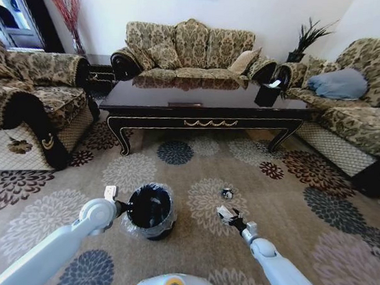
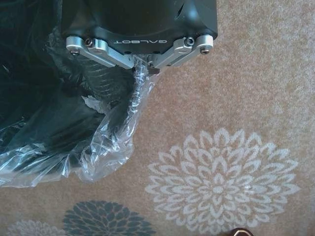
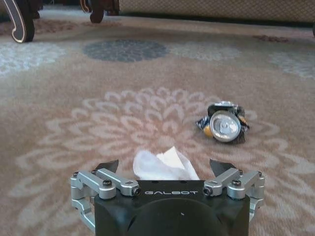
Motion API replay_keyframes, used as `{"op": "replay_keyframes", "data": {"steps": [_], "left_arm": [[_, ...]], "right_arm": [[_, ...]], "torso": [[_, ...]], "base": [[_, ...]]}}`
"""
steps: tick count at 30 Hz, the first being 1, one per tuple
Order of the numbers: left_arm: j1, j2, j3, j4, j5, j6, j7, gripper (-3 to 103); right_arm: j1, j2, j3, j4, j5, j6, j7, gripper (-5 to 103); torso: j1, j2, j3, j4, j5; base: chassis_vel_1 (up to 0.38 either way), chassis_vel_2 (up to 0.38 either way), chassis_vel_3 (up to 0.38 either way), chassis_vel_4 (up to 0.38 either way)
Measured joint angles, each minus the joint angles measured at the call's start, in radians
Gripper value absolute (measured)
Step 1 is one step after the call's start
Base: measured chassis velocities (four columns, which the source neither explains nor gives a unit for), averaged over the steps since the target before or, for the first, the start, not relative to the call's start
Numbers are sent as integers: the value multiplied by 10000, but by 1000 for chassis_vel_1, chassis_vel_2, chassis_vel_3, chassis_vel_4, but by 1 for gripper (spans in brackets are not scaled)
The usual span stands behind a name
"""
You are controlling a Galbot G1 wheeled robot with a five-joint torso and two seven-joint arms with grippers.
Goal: Move to the front of the table and pick up the trash from the floor, then place it into the trash bin.
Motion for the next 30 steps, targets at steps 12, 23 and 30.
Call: {"op": "replay_keyframes", "data": {"steps": [12,23,30], "left_arm": [[-7,86,-168,-209,-351,-15,-149,0],[77,187,-172,-355,-397,-21,-242,0],[178,169,-154,-396,-323,-28,-259,0]], "right_arm": [[487,341,-10,-1336,-315,362,-226,95],[547,477,139,-1735,-388,570,-238,58],[320,357,157,-1328,-395,587,-205,31]], "torso": [[0,0,0,0,0],[0,0,0,0,0],[0,0,0,0,-1]], "base": [[0,0,0,0],[0,0,0,0],[0,0,0,0]]}}
